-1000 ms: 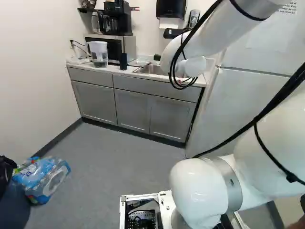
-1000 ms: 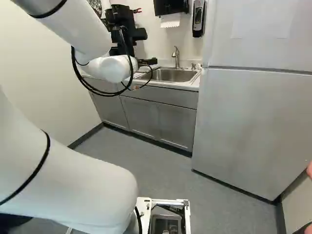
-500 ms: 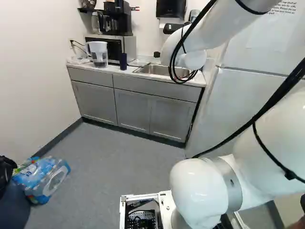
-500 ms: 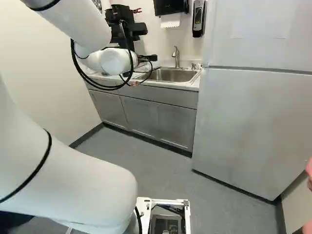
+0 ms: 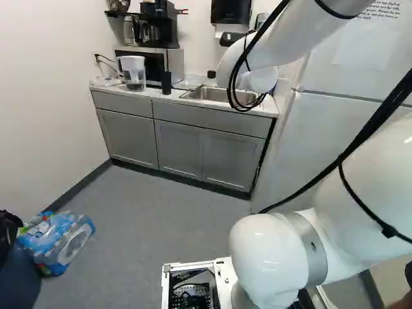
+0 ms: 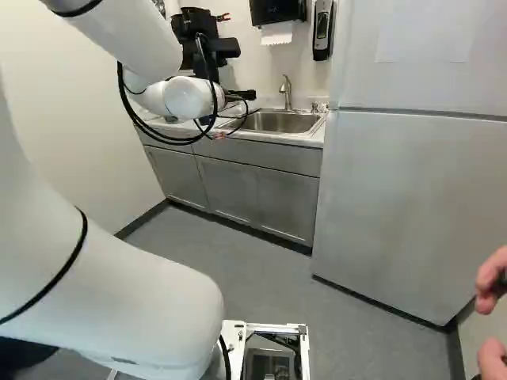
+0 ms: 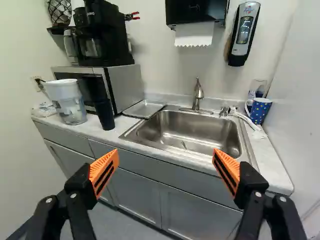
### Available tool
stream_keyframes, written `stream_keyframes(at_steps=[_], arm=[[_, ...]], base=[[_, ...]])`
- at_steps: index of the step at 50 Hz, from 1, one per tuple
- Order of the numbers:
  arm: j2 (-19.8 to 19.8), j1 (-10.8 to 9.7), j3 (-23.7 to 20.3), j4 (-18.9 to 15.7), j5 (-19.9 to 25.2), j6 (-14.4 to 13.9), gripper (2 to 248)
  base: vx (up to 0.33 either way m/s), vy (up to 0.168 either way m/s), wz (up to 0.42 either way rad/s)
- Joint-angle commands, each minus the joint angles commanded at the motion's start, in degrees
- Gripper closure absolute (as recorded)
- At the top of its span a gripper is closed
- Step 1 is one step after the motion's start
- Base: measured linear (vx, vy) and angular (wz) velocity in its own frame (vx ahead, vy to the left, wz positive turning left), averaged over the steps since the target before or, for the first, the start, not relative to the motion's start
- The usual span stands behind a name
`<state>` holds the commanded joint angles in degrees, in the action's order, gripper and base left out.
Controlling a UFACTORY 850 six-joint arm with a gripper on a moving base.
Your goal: Rinse the cup and place it in the tray
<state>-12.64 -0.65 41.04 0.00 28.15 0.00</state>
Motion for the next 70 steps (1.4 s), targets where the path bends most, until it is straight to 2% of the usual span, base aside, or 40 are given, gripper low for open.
stream_keyframes(at_steps=[70], arm=[[0.0, 0.0, 0.0, 0.0, 0.0, 0.0, 3]], base=[[0.032, 0.0, 0.003]])
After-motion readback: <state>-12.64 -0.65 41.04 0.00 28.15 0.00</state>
